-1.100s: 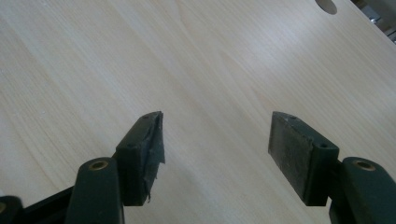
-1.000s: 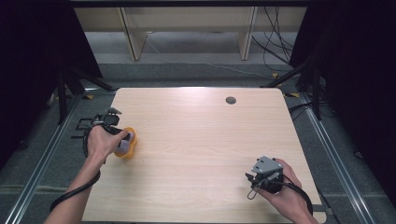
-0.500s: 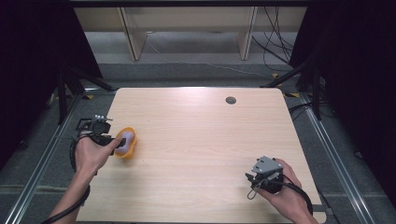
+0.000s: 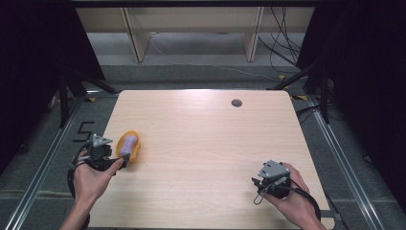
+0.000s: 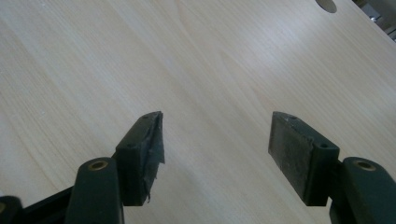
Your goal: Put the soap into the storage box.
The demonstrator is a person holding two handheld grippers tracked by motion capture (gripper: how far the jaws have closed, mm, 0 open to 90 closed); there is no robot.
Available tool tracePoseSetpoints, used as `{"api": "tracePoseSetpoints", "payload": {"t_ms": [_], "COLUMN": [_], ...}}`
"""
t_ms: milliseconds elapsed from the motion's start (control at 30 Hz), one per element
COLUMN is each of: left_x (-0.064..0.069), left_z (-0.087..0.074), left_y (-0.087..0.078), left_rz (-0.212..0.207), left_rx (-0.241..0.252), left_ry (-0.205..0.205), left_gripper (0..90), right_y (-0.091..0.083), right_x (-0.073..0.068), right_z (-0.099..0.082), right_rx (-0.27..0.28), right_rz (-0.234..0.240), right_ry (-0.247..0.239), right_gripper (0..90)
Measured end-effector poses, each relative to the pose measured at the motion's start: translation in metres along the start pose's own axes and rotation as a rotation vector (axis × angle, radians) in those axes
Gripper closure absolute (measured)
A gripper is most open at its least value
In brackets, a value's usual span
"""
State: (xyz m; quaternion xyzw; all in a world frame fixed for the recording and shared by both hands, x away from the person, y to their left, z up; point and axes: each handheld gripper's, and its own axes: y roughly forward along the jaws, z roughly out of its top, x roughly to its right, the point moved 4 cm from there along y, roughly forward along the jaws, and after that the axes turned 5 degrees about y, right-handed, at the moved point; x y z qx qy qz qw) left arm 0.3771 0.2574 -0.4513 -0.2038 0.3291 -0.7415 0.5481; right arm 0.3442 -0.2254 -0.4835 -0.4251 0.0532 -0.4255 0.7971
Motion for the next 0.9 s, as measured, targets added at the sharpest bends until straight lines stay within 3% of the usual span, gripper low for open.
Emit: {"api": "tracePoseSetpoints", "payload": {"t_ms": [367,400,433,500,533,567,600,667,733,767,800,833,900], "left_x": [0.016,0.018,0.018,0.022,0.023,0.023,0.024,0.023,0.020,0.019,0.015,0.017,0.016], "left_z": [-0.055,-0.060,-0.067,-0.079,-0.083,-0.084,-0.082,-0.082,-0.083,-0.085,-0.088,-0.087,-0.087], "left_y": [0.009,0.012,0.011,0.014,0.012,0.009,0.009,0.010,0.013,0.014,0.014,0.017,0.017], "left_rz": [-0.053,-0.071,-0.070,-0.057,-0.070,-0.075,-0.060,-0.049,-0.044,-0.040,-0.038,-0.040,-0.038], "left_rx": [-0.047,-0.025,-0.017,0.051,0.029,0.035,0.074,0.084,0.085,0.077,0.041,0.070,0.067], "left_ry": [0.018,-0.014,-0.016,-0.074,-0.064,-0.052,-0.081,-0.094,-0.088,-0.090,-0.058,-0.095,-0.092], "left_gripper": [27.6,27.6,28.2,31.2,32.2,32.1,31.8,31.8,31.8,31.9,32.1,32.3,33.8], "right_y": [0.001,0.001,0.001,0.001,0.001,0.000,0.001,0.001,0.001,0.001,0.001,0.002,0.001], "right_x": [0.002,0.002,0.002,0.002,0.003,0.002,0.002,0.001,-0.001,0.001,0.001,0.002,0.002], "right_z": [0.000,0.000,0.000,0.000,0.000,0.000,0.000,0.000,0.000,0.001,0.000,0.000,0.000], "right_rx": [0.010,0.009,0.009,0.014,0.007,0.005,0.009,0.007,0.000,0.012,0.010,0.009,0.003], "right_rz": [-0.006,-0.007,-0.007,-0.008,-0.002,0.001,0.000,0.000,0.002,-0.003,-0.002,-0.003,-0.007], "right_ry": [-0.015,-0.014,-0.014,-0.017,-0.014,-0.008,-0.010,-0.019,0.009,-0.014,-0.012,-0.012,-0.001], "right_gripper": [36.2,36.2,36.2,36.2,36.2,36.2,36.2,36.2,36.2,36.2,36.2,36.2,36.2]}}
